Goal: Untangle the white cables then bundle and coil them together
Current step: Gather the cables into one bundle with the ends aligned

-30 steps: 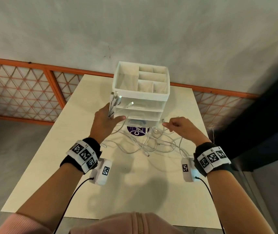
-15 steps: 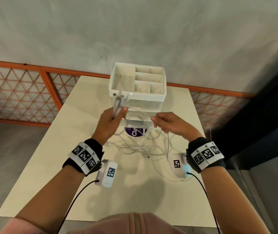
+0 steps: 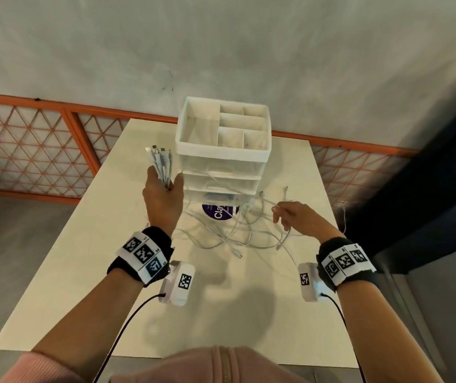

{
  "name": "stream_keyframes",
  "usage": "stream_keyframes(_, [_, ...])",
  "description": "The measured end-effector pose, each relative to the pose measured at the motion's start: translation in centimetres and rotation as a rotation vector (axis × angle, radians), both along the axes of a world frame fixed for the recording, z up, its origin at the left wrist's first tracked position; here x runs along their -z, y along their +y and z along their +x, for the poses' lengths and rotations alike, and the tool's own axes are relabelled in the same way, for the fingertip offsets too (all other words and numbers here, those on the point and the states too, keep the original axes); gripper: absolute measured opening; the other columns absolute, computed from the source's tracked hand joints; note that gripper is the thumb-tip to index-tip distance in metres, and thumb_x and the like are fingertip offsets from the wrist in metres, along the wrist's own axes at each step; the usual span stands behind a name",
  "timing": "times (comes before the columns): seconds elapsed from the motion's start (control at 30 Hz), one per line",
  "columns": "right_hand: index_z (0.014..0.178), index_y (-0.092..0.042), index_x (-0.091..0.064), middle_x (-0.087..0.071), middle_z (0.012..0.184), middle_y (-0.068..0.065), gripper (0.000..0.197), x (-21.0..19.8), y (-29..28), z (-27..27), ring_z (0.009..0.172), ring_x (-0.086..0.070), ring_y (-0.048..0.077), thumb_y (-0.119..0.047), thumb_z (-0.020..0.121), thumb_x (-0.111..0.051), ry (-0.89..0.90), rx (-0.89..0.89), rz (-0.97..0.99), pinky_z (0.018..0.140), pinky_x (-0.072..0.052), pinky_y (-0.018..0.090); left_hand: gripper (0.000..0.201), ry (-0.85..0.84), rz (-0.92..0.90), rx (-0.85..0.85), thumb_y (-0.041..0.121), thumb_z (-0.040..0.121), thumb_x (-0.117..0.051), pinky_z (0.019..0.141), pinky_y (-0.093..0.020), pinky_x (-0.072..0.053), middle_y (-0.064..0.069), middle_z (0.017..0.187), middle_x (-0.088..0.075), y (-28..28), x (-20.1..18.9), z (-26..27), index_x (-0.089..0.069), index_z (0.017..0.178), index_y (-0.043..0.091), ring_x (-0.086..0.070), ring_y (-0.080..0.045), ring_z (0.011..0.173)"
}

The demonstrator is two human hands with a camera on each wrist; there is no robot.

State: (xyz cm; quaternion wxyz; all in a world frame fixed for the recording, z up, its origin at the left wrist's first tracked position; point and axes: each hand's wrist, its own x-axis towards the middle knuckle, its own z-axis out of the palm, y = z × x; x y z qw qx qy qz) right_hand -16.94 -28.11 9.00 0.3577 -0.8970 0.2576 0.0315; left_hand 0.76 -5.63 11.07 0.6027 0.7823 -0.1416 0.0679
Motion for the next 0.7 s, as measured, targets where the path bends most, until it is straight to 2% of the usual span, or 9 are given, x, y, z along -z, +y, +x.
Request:
stream_keyframes(0.1, [0.081, -0.016, -0.066, -0.054, 0.073, -0.002, 0.035, -3.2, 1.6, 1.2, 0.064, -0.052, 0.011, -0.035, 0.099, -0.042, 0.029, -0.153, -0.02, 0.065, -0.041, 0.017, 0.028, -0.002, 0.018, 0.315, 0.017, 0.09, -0.063, 0.051, -0.005, -0.038, 0.005, 0.061, -0.055, -1.0, -0.5, -1.4, -0.063, 0.116, 0.009, -0.051, 0.002, 0.05])
stream_keyframes(0.2, [0.083, -0.015, -0.066, -0.053, 0.075, -0.001, 0.034, -6.0, 3.5, 2.5, 0.069, -0.046, 0.011, -0.034, 0.099, -0.044, -0.058, -0.253, 0.058, 0.063, -0.041, 0.013, 0.014, 0.06, 0.108, 0.733, 0.027, 0.09, -0.062, 0.068, -0.021, -0.052, 0.008, 0.08, -0.067, -1.8, -0.1, -2.1, -0.067, 0.103, 0.028, -0.061, 0.001, 0.067])
stream_keyframes(0.27, [0.082, -0.014, -0.066, -0.052, 0.064, -0.012, 0.033, -7.3, 4.1, 3.0, 0.064, -0.043, 0.007, -0.033, 0.098, -0.045, -0.109, -0.269, 0.099, 0.062, -0.039, 0.014, 0.01, 0.13, 0.168, 0.918, 0.023, 0.092, -0.059, 0.069, -0.016, -0.048, 0.014, 0.076, -0.066, -2.0, 0.2, -2.6, -0.066, 0.09, 0.03, -0.061, 0.006, 0.068])
stream_keyframes(0.33, [0.081, -0.012, -0.066, -0.055, 0.057, -0.023, 0.03, -7.8, 4.0, 3.2, 0.057, -0.045, -0.002, -0.03, 0.098, -0.048, -0.131, -0.255, 0.115, 0.06, -0.036, 0.009, 0.017, 0.179, 0.204, 1.007, 0.018, 0.092, -0.057, 0.069, -0.009, -0.044, 0.018, 0.065, -0.066, -1.9, 0.5, -2.7, -0.068, 0.08, 0.021, -0.06, 0.007, 0.066])
stream_keyframes(0.4, [0.084, -0.009, -0.066, -0.059, 0.061, -0.022, 0.026, -7.4, 3.4, 3.1, 0.057, -0.048, -0.007, -0.026, 0.096, -0.052, -0.128, -0.229, 0.128, 0.06, -0.036, 0.008, 0.024, 0.167, 0.235, 0.967, 0.021, 0.092, -0.058, 0.063, -0.009, -0.04, 0.018, 0.058, -0.063, -1.7, 0.7, -2.4, -0.066, 0.069, 0.017, -0.056, 0.004, 0.059])
stream_keyframes(0.47, [0.086, -0.007, -0.066, -0.064, 0.075, -0.01, 0.026, -5.8, 2.5, 3.1, 0.063, -0.051, -0.001, -0.028, 0.095, -0.053, -0.089, -0.196, 0.122, 0.065, -0.04, 0.015, 0.03, 0.124, 0.24, 0.801, 0.03, 0.09, -0.059, 0.057, -0.013, -0.038, 0.008, 0.058, -0.06, -1.5, 0.9, -1.5, -0.065, 0.068, 0.01, -0.052, -0.005, 0.055])
stream_keyframes(0.57, [0.087, -0.009, -0.066, -0.067, 0.093, 0.014, 0.026, -1.7, 0.1, 2.7, 0.083, -0.057, 0.027, -0.029, 0.096, -0.052, 0.035, -0.101, -0.048, 0.075, -0.038, 0.028, 0.031, 0.02, 0.246, 0.548, 0.038, 0.087, -0.063, 0.059, -0.022, -0.041, -0.007, 0.064, -0.064, -1.3, 1.0, 0.3, -0.065, 0.068, 0.013, -0.055, -0.012, 0.059])
stream_keyframes(0.63, [0.089, -0.011, -0.071, -0.06, 0.087, 0.01, 0.026, 0.4, -1.1, 2.5, 0.093, -0.054, 0.033, -0.029, 0.095, -0.053, 0.059, 0.001, -0.165, 0.084, -0.038, 0.031, 0.032, -0.017, 0.313, 0.471, 0.043, 0.084, -0.065, 0.064, -0.031, -0.044, -0.008, 0.067, -0.067, -1.3, 1.1, 1.1, -0.067, 0.071, 0.014, -0.06, -0.02, 0.064])
stream_keyframes(0.7, [0.092, -0.008, -0.074, -0.049, 0.076, 0.0, 0.023, 1.6, -1.4, 2.6, 0.089, -0.053, 0.03, -0.024, 0.093, -0.057, -0.003, 0.116, -0.17, 0.084, -0.04, 0.032, 0.031, -0.018, 0.392, 0.463, 0.048, 0.081, -0.067, 0.056, -0.027, -0.04, 0.002, 0.055, -0.059, -1.7, 1.3, 1.4, -0.065, 0.069, 0.019, -0.055, -0.01, 0.054])
